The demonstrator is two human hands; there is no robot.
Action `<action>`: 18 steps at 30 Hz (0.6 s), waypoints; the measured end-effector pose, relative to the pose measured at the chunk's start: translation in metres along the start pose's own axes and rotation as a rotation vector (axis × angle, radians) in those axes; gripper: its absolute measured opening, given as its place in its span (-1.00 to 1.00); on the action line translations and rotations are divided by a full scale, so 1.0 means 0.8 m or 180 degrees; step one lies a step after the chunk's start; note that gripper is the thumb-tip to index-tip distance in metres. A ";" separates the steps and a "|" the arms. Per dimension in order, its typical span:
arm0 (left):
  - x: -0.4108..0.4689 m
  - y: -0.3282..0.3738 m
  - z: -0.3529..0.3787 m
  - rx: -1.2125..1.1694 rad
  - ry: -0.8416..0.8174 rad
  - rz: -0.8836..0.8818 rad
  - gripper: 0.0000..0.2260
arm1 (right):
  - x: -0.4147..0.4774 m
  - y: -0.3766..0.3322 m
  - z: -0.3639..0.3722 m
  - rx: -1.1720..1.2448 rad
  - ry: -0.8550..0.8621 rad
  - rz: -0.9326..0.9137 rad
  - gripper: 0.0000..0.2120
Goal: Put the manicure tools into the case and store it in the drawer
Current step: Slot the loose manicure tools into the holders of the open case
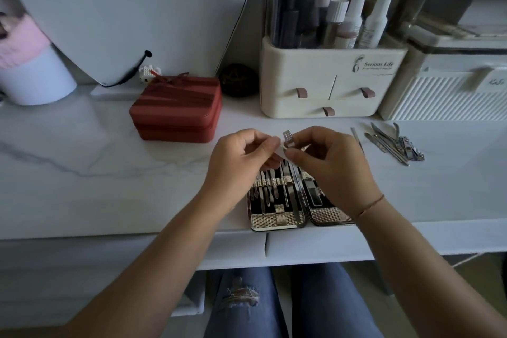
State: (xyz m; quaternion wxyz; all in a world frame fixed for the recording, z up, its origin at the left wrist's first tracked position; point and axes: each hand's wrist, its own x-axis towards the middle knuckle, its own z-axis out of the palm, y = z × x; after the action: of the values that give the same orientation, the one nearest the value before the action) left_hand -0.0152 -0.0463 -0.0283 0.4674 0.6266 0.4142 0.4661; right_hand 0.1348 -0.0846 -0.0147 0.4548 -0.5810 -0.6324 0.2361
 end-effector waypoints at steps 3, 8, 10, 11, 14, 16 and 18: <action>-0.006 0.003 0.002 -0.0495 0.0315 -0.0489 -0.87 | -0.010 -0.006 0.009 -0.0368 0.0448 -0.0533 -0.93; -0.018 0.011 0.006 -0.1367 0.0439 -0.1112 -0.88 | -0.034 0.006 0.019 0.0075 0.1100 -0.0501 -0.93; -0.025 0.009 0.007 -0.1242 0.0372 -0.1050 -0.89 | -0.045 0.011 0.020 0.0320 0.1089 -0.0181 -0.91; -0.028 0.006 0.008 -0.1072 0.0315 -0.0958 -0.90 | -0.049 0.013 0.018 0.0436 0.1017 -0.0043 -0.89; -0.036 -0.014 0.000 0.0290 0.0096 -0.0272 -0.84 | -0.058 0.015 0.006 0.0644 0.0650 0.0133 -0.87; -0.041 -0.027 -0.013 0.1327 -0.0204 0.0269 -0.69 | -0.062 0.015 -0.012 0.0462 0.0372 0.0101 -0.86; -0.048 -0.035 -0.027 0.1678 -0.0609 0.0508 -0.55 | -0.067 0.016 -0.028 0.0117 0.0108 0.0078 -0.86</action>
State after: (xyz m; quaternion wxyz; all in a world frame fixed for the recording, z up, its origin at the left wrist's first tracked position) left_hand -0.0468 -0.0724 -0.0607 0.2873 0.7982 0.4245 0.3164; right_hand 0.1562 -0.1377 -0.0308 0.4731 -0.5842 -0.6130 0.2433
